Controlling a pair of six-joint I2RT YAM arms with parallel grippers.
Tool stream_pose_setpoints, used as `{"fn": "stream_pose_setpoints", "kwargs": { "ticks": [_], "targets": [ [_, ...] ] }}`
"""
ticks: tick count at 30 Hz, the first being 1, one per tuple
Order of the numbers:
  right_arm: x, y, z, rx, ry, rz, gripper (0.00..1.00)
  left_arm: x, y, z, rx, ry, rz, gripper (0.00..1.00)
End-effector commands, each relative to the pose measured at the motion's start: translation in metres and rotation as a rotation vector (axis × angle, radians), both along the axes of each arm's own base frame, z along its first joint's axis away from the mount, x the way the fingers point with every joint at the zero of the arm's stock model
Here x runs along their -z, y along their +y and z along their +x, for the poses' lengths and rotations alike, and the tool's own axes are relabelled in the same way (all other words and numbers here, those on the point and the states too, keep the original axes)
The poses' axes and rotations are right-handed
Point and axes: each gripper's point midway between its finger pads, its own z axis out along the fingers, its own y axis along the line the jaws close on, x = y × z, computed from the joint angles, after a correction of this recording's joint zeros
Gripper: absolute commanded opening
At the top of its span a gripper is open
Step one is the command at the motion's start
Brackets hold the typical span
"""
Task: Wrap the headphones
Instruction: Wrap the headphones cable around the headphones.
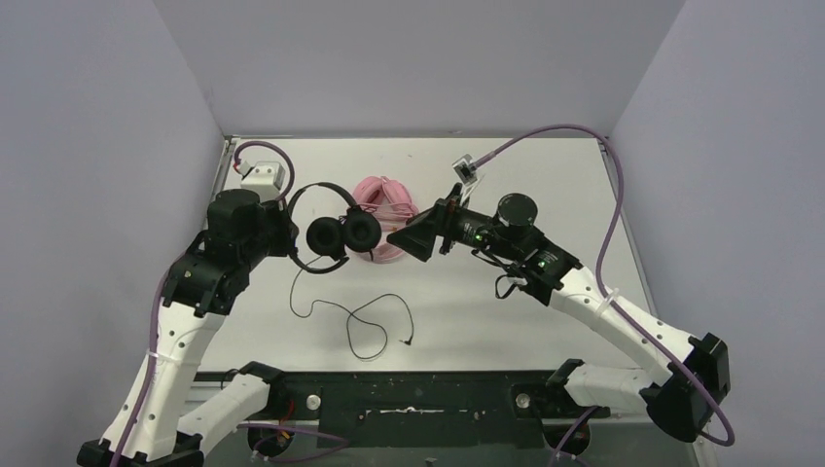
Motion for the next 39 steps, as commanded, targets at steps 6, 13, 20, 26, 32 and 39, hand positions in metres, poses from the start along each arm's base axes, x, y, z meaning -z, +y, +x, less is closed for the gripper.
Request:
{"fn": "stream_pose_setpoints", "kwargs": {
  "ticks": [6, 13, 20, 26, 32, 39],
  "targets": [
    [-0.033, 0.043, 0.019, 0.086, 0.033, 0.204, 0.96, -0.025, 0.008, 0.011, -0.106, -0.119, -0.009, 0.0],
    [-0.027, 0.068, 0.02, 0.071, 0.046, 0.195, 0.71, -0.023, 0.001, 0.012, -0.087, -0.111, 0.005, 0.0],
    [-0.001, 0.028, 0.033, -0.006, 0.039, 0.029, 0.2, -0.02, -0.011, 0.0, 0.104, -0.093, 0.111, 0.0],
    [0.02, -0.051, 0.034, -0.268, 0.143, -0.034, 0.17, -0.019, -0.021, -0.013, 0.311, -0.215, 0.207, 0.0],
    [0.027, -0.046, 0.027, -0.209, 0.133, -0.095, 0.48, -0.026, -0.053, -0.012, 0.414, -0.204, 0.085, 0.0],
    [0.024, -0.065, 0.022, -0.114, -0.003, -0.297, 0.68, -0.022, -0.043, -0.004, 0.271, -0.112, 0.045, 0.0]
  ]
}}
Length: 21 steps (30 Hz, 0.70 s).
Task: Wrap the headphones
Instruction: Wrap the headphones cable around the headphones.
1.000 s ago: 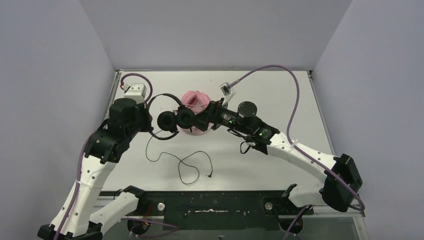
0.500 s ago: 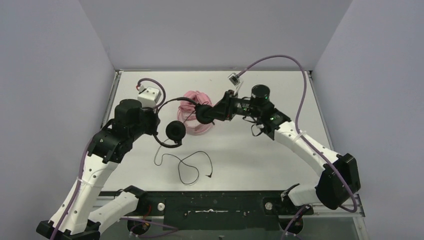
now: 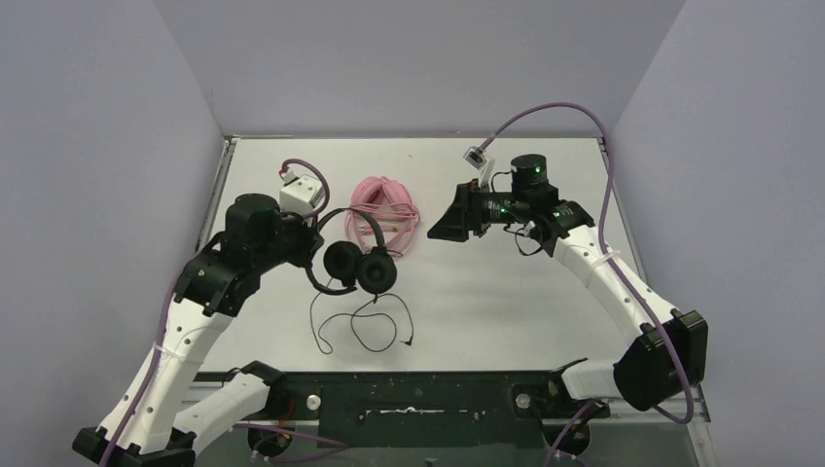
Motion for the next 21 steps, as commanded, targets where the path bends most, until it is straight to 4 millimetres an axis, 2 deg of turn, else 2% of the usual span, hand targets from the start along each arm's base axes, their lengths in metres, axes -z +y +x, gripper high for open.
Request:
{"fn": "stream_pose_setpoints", "kwargs": {
  "ticks": [1, 4, 8, 12, 14, 15, 16, 18, 19, 21],
  "targets": [
    [-0.043, -0.008, -0.017, 0.008, -0.301, -0.09, 0.74, -0.038, 0.002, 0.013, -0.117, -0.054, -0.098, 0.0],
    [-0.074, 0.009, -0.026, 0.011, -0.456, -0.075, 0.86, -0.034, 0.011, 0.019, -0.189, -0.018, -0.073, 0.0],
    [-0.102, 0.041, -0.025, 0.066, -0.544, -0.056, 0.93, -0.029, 0.02, 0.028, -0.258, -0.001, -0.033, 0.0],
    [-0.096, 0.066, -0.018, 0.122, -0.47, -0.013, 0.94, -0.033, 0.028, 0.033, -0.341, -0.007, -0.048, 0.0],
    [-0.094, 0.081, -0.027, 0.073, -0.508, 0.003, 0.94, -0.033, 0.034, 0.033, -0.394, 0.011, -0.049, 0.0],
    [-0.086, 0.089, -0.035, 0.037, -0.536, -0.03, 0.95, -0.033, 0.035, 0.033, -0.415, 0.024, -0.051, 0.0],
    [-0.079, 0.092, -0.038, 0.015, -0.579, -0.066, 0.96, -0.032, 0.035, 0.032, -0.431, 0.048, -0.056, 0.0],
    [-0.07, 0.086, -0.027, 0.06, -0.612, -0.123, 1.0, -0.028, 0.029, 0.03, -0.43, 0.109, -0.091, 0.0],
    [-0.071, 0.076, -0.016, 0.118, -0.594, -0.126, 1.0, -0.026, 0.023, 0.028, -0.415, 0.142, -0.126, 0.0],
    [-0.092, 0.057, -0.004, 0.181, -0.566, 0.01, 1.0, -0.024, 0.011, 0.025, -0.38, 0.22, -0.237, 0.0]
  ]
}}
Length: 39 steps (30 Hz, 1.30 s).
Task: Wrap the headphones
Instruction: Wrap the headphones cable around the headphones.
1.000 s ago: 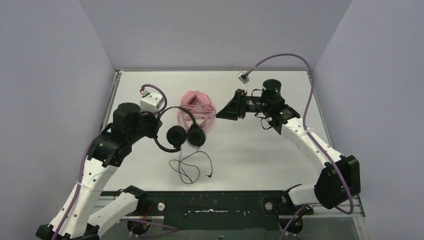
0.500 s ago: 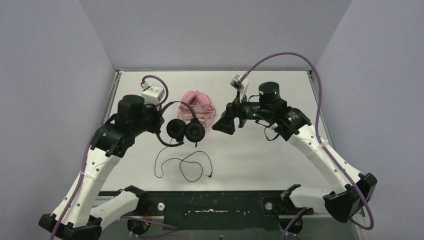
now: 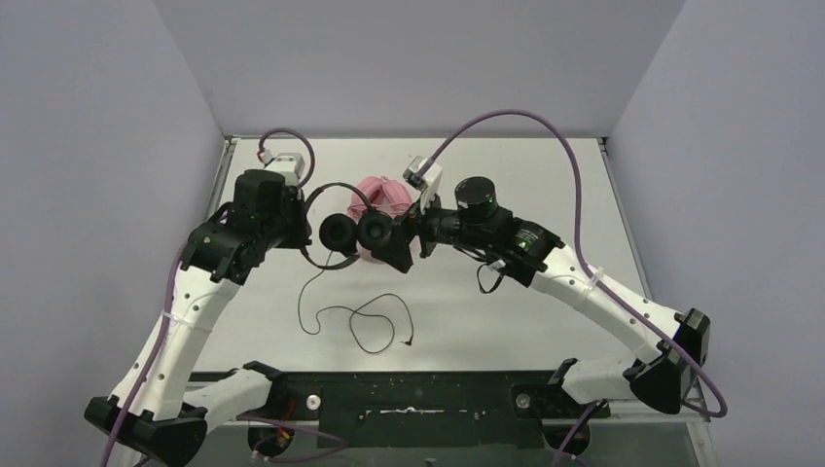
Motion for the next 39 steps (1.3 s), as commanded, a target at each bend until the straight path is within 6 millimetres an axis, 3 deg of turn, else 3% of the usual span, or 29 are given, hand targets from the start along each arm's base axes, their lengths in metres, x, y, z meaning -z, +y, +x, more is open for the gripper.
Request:
{"fn": "stream_pose_setpoints", "kwargs": {
  "ticks": [1, 2, 7, 10, 14, 18, 21, 24, 27, 31, 34, 35, 37, 39],
  "targets": [
    [-0.054, -0.04, 0.038, 0.13, -0.099, 0.262, 1.0, -0.023, -0.023, 0.001, -0.006, 0.043, -0.325, 0.0],
    [-0.061, -0.049, 0.037, 0.113, -0.109, 0.328, 1.0, -0.025, -0.031, 0.0, 0.023, 0.066, -0.408, 0.0],
    [-0.042, -0.065, 0.032, 0.098, -0.223, 0.359, 1.0, -0.043, -0.052, -0.005, 0.13, 0.12, -0.665, 0.0],
    [-0.033, -0.048, 0.029, 0.069, -0.199, 0.402, 1.0, -0.055, -0.063, -0.007, 0.19, 0.125, -0.767, 0.0],
    [-0.016, -0.004, 0.028, 0.021, -0.192, 0.448, 1.0, -0.072, -0.077, -0.01, 0.256, 0.109, -0.883, 0.0],
    [-0.019, 0.023, 0.032, -0.002, -0.225, 0.565, 1.0, -0.074, -0.079, -0.015, 0.269, 0.116, -0.894, 0.0],
    [-0.027, 0.035, 0.032, -0.027, -0.254, 0.638, 1.0, -0.075, -0.079, -0.018, 0.277, 0.12, -0.893, 0.0],
    [-0.02, 0.045, 0.044, 0.016, -0.282, 0.593, 1.0, -0.076, -0.08, -0.022, 0.292, 0.127, -0.891, 0.0],
    [-0.023, 0.052, 0.041, -0.021, -0.309, 0.599, 1.0, -0.075, -0.082, -0.025, 0.311, 0.136, -0.893, 0.0],
    [-0.021, 0.056, 0.051, 0.024, -0.332, 0.554, 0.97, -0.075, -0.083, -0.029, 0.331, 0.138, -0.892, 0.0],
    [-0.031, 0.059, 0.054, 0.027, -0.337, 0.58, 0.86, -0.077, -0.085, -0.032, 0.365, 0.131, -0.895, 0.0],
    [-0.034, 0.061, 0.054, 0.019, -0.334, 0.59, 0.78, -0.077, -0.085, -0.033, 0.373, 0.129, -0.892, 0.0],
    [-0.037, 0.06, 0.056, 0.016, -0.315, 0.589, 0.46, -0.077, -0.085, -0.033, 0.393, 0.112, -0.877, 0.0],
    [-0.029, 0.043, 0.067, 0.083, -0.274, 0.545, 0.16, -0.076, -0.082, -0.031, 0.397, 0.082, -0.84, 0.0]
  ]
}}
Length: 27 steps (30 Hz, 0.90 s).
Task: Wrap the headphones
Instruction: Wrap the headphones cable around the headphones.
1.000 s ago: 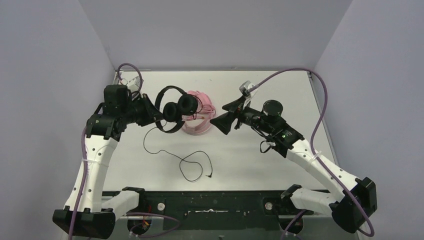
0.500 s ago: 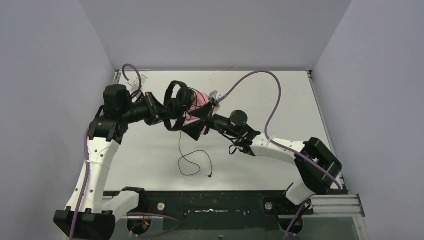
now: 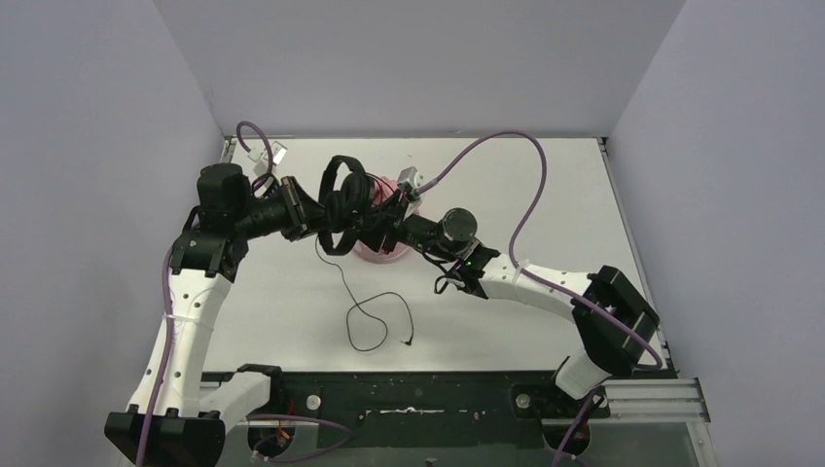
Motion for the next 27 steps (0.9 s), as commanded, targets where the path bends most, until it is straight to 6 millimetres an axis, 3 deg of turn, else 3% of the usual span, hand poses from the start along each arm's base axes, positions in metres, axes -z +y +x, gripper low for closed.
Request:
{"fn": "stream_pose_setpoints", "kwargs": {
  "ticks": [1, 6, 11, 14, 18, 21, 27],
  "targets": [
    [-0.022, -0.038, 0.035, 0.186, 0.031, 0.033, 0.03, -0.02, 0.0, -0.01, 0.064, -0.156, 0.032, 0.0],
    [0.028, -0.143, 0.058, 0.492, 0.211, -0.13, 0.0, -0.017, 0.017, -0.004, -0.032, -0.216, 0.126, 0.0],
    [0.064, -0.233, 0.053, 0.764, 0.296, -0.36, 0.0, -0.031, 0.009, -0.003, 0.02, -0.311, 0.073, 0.0],
    [0.076, -0.281, 0.049, 0.926, 0.35, -0.5, 0.0, -0.026, 0.013, -0.001, 0.011, -0.33, 0.118, 0.0],
    [0.088, -0.315, 0.038, 1.006, 0.406, -0.679, 0.0, -0.022, 0.024, 0.001, -0.036, -0.353, 0.198, 0.0],
    [0.096, -0.319, 0.031, 0.981, 0.419, -0.762, 0.0, -0.023, 0.028, 0.003, -0.061, -0.379, 0.211, 0.0],
    [0.087, -0.336, 0.027, 1.04, 0.429, -0.767, 0.0, -0.012, 0.049, 0.007, -0.147, -0.448, 0.341, 0.0]
  ]
}}
